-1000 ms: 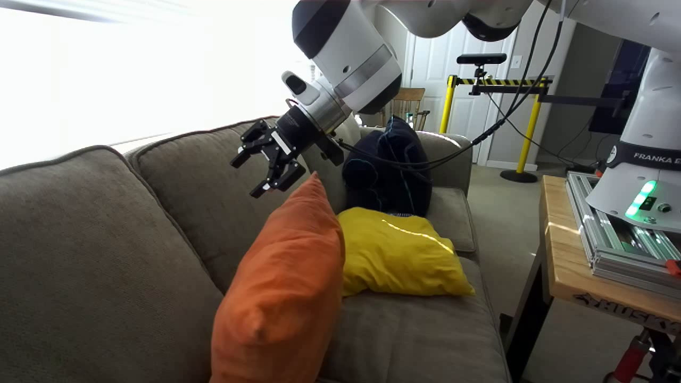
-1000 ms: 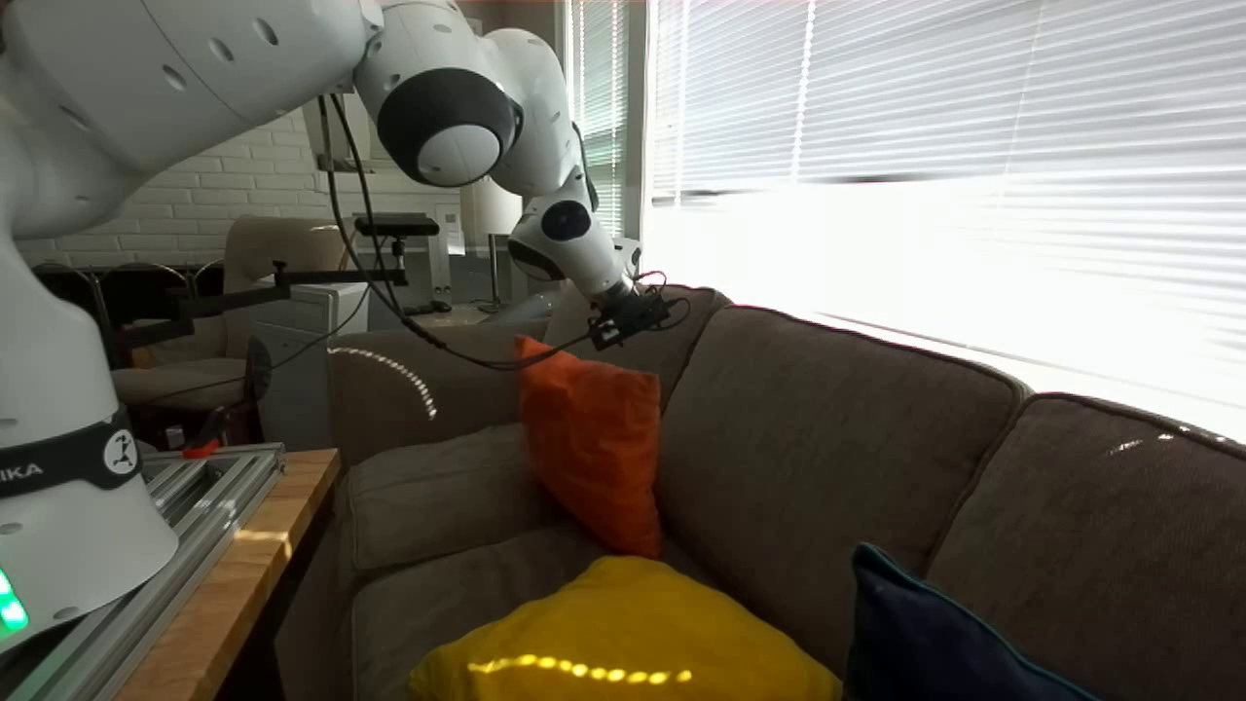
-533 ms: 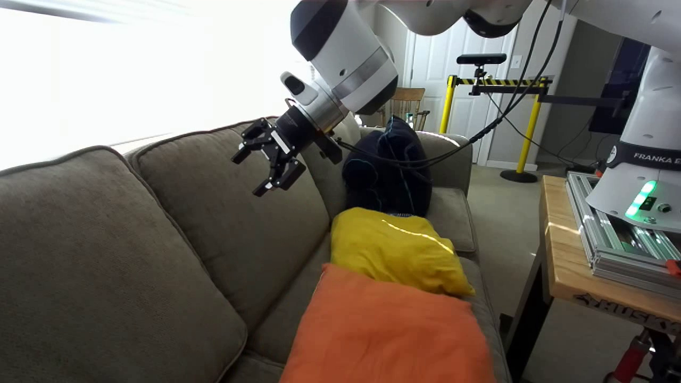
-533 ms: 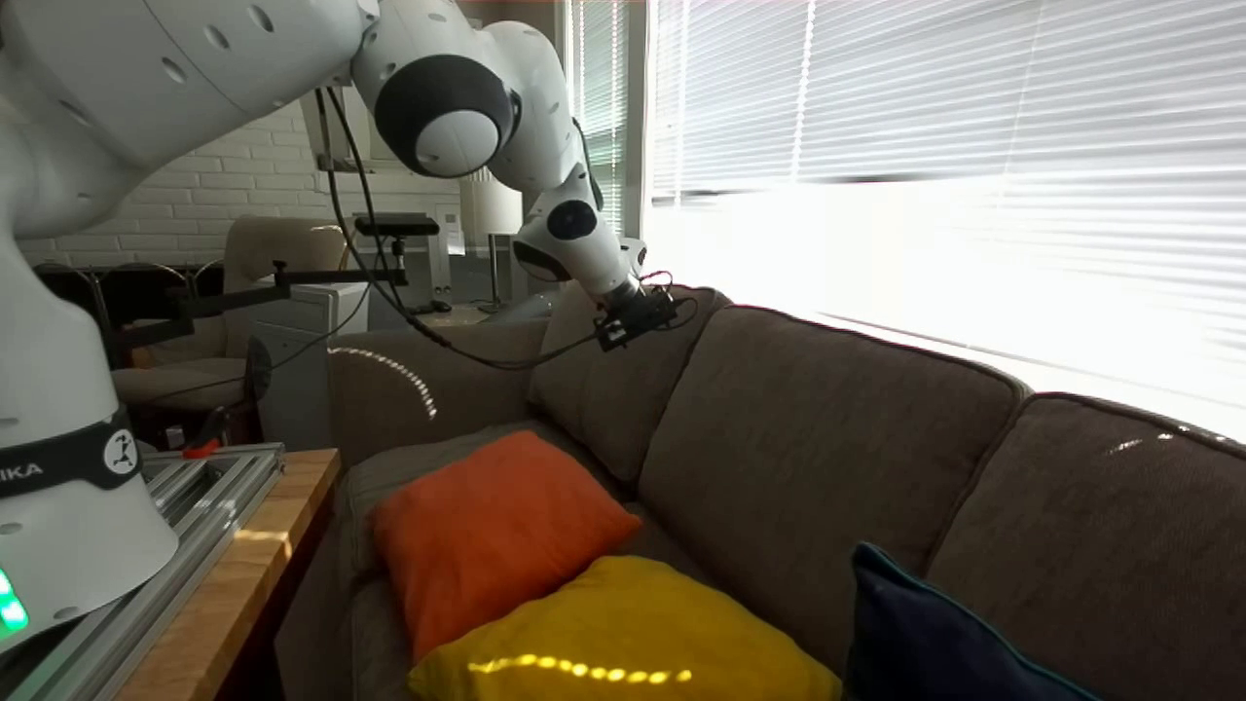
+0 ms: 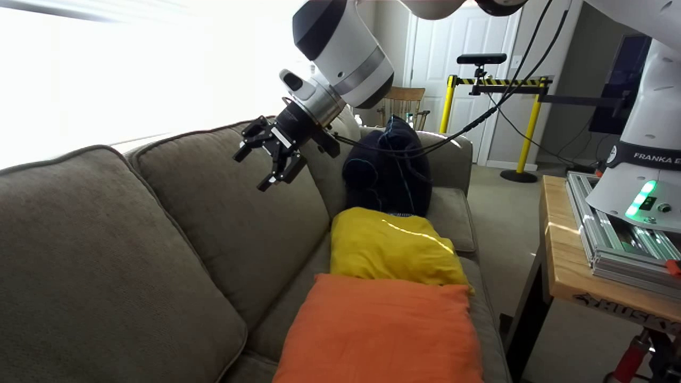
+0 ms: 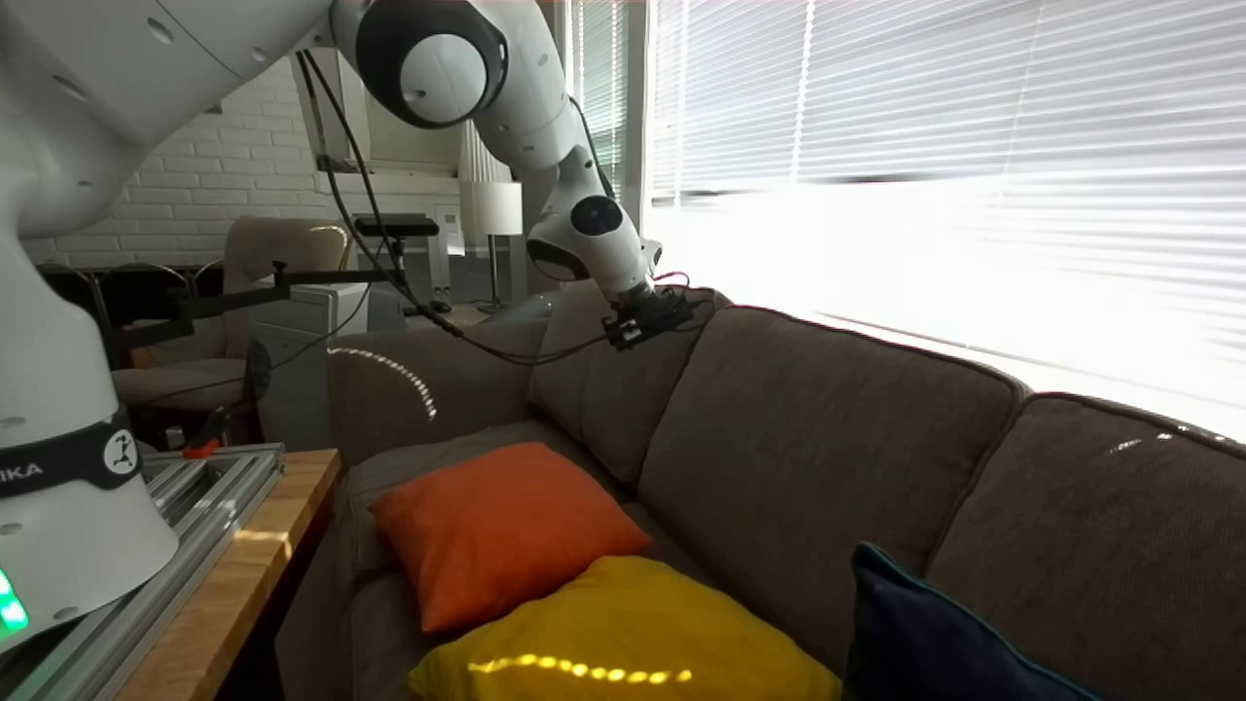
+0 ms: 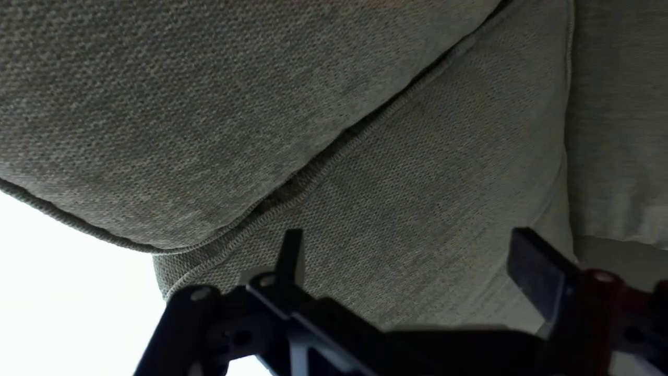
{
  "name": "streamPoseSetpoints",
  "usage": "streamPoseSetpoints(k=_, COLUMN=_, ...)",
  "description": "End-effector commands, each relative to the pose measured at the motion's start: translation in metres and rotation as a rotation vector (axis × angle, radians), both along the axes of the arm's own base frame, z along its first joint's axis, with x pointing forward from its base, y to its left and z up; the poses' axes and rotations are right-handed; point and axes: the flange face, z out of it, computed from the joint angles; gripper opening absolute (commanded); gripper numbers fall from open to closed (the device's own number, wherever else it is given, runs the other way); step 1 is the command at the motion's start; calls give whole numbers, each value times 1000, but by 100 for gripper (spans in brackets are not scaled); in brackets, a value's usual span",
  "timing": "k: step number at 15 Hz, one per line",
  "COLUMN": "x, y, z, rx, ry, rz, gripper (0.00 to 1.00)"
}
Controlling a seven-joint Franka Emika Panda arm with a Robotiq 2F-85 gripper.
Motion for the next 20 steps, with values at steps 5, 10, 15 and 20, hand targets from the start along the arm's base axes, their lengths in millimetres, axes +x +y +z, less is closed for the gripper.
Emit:
streamPoseSetpoints(k=5, x=-1, y=-1, z=-5, rx=-43, ry=-33, rz=-14, gripper=100)
streamPoseSetpoints(k=10, x=-12, y=-16, z=-33, rx=-71, ry=18, rz=-30, gripper=100)
streamPoseSetpoints(k=15, x=-26, y=-43, z=-81, rx=-20, ry=289, rz=78, gripper=100)
streamPoseSetpoints(k=20, x=-12, y=-55, z=-108, rx=-114, ry=517, rz=263, gripper=100)
